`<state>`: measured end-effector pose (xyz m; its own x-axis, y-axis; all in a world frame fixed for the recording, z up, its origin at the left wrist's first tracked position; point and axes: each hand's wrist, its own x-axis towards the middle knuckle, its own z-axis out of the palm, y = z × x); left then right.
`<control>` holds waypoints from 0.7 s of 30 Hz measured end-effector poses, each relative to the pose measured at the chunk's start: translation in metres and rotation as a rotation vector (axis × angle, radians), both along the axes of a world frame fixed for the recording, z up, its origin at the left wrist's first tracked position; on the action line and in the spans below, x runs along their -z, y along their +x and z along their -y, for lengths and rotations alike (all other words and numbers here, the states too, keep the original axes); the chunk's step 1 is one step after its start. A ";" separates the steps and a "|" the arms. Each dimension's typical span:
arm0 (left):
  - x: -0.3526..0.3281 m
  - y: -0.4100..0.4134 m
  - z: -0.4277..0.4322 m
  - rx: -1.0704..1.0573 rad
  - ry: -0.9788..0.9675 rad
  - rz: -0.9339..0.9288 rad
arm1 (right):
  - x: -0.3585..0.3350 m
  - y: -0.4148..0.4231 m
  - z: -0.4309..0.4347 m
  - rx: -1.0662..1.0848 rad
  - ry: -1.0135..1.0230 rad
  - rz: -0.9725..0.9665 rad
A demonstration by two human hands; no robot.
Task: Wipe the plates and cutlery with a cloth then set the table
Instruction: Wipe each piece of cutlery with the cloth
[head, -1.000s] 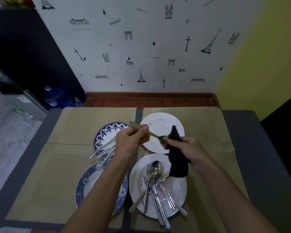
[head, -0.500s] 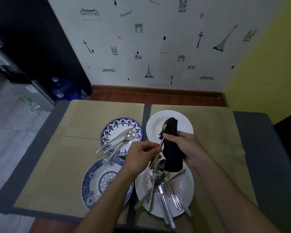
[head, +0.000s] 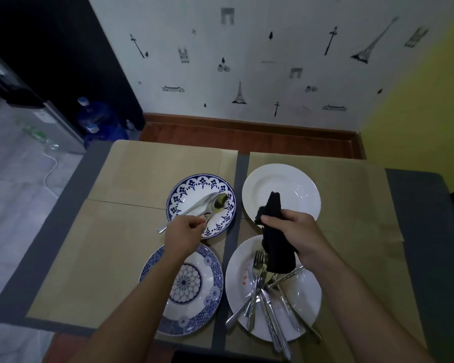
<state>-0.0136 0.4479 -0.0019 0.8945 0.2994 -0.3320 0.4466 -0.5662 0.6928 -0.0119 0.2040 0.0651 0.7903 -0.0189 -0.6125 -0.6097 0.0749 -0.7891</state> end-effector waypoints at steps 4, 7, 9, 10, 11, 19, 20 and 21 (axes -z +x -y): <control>0.015 0.010 -0.017 0.059 0.100 -0.030 | 0.004 0.005 -0.001 0.013 0.009 -0.010; 0.019 0.017 -0.023 0.108 0.174 -0.046 | 0.008 0.009 -0.002 0.028 0.008 -0.019; 0.022 0.020 -0.026 0.144 0.223 -0.056 | 0.011 0.012 -0.003 0.036 0.002 -0.021; 0.024 0.020 -0.027 0.173 0.251 -0.062 | 0.012 0.013 -0.004 0.038 -0.002 -0.022; 0.026 0.021 -0.028 0.201 0.274 -0.064 | 0.013 0.014 -0.004 0.036 -0.004 -0.021; 0.030 0.020 -0.029 0.312 0.405 -0.035 | 0.011 0.014 0.000 0.041 0.001 -0.016; 0.030 0.020 -0.029 0.316 0.416 -0.031 | 0.010 0.013 0.002 0.041 0.009 -0.017; 0.030 0.020 -0.028 0.320 0.431 -0.026 | 0.008 0.011 0.004 0.040 0.021 -0.015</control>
<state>0.0064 0.4763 -0.0320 0.9565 0.1273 -0.2625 0.2192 -0.9074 0.3586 -0.0006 0.2000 0.0573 0.7796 -0.0374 -0.6251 -0.6179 0.1166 -0.7776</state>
